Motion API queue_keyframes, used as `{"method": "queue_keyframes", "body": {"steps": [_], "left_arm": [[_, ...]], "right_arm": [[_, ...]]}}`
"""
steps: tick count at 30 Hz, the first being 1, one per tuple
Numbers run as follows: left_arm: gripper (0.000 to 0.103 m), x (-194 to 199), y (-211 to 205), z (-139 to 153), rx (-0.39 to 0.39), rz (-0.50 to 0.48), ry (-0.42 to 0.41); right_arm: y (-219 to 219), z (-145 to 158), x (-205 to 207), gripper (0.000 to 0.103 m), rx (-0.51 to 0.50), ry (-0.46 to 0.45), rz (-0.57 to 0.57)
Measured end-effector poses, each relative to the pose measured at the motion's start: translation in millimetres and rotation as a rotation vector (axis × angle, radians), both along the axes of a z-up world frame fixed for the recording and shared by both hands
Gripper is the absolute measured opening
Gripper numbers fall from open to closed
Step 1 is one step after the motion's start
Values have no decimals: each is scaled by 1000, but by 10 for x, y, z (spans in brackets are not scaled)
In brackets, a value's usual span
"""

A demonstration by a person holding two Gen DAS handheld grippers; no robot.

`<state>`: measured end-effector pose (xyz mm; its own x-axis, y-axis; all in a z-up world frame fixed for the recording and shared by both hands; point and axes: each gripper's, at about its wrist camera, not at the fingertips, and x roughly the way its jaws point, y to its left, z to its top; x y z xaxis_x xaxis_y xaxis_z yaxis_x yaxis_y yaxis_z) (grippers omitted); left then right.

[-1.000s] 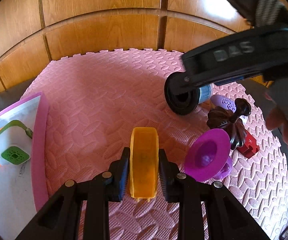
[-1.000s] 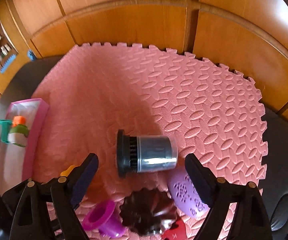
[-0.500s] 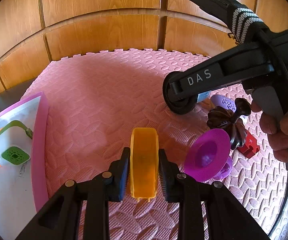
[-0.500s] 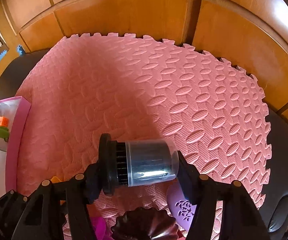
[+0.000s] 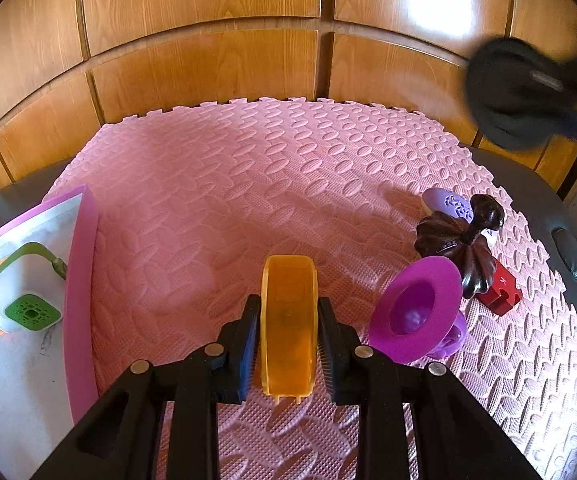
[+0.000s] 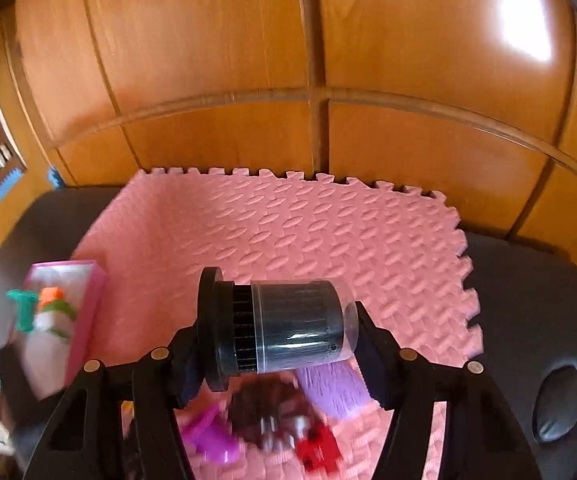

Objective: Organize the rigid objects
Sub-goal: 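Hold the yellow piece with the left tool while the right tool grasps the black canister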

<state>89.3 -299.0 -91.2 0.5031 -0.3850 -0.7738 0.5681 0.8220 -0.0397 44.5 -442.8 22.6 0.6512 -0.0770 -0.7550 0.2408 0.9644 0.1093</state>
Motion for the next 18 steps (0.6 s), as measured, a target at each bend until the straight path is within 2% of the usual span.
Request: {"method": "queue_keyframes", "body": {"steps": [5,11,13,15,18], "left_arm": [[28,-7,3,-1,5,-1,-5],[28,-15,8,-9,16,-3,-16],[28,-10,6,-11,21,-4,-20],[28,-13,3,-11,27,-6,-24],[28,-5,12,-7,29,-9,-23]], "right_arm": [[25,-151,-562,64,85,10,11],[213,-731,-767,64,130,125,25],[310,-916,-735,64,89,169,40],[418,-910,-696,65,14,176,65],[456,-921,-653,65,-6,161,75]]}}
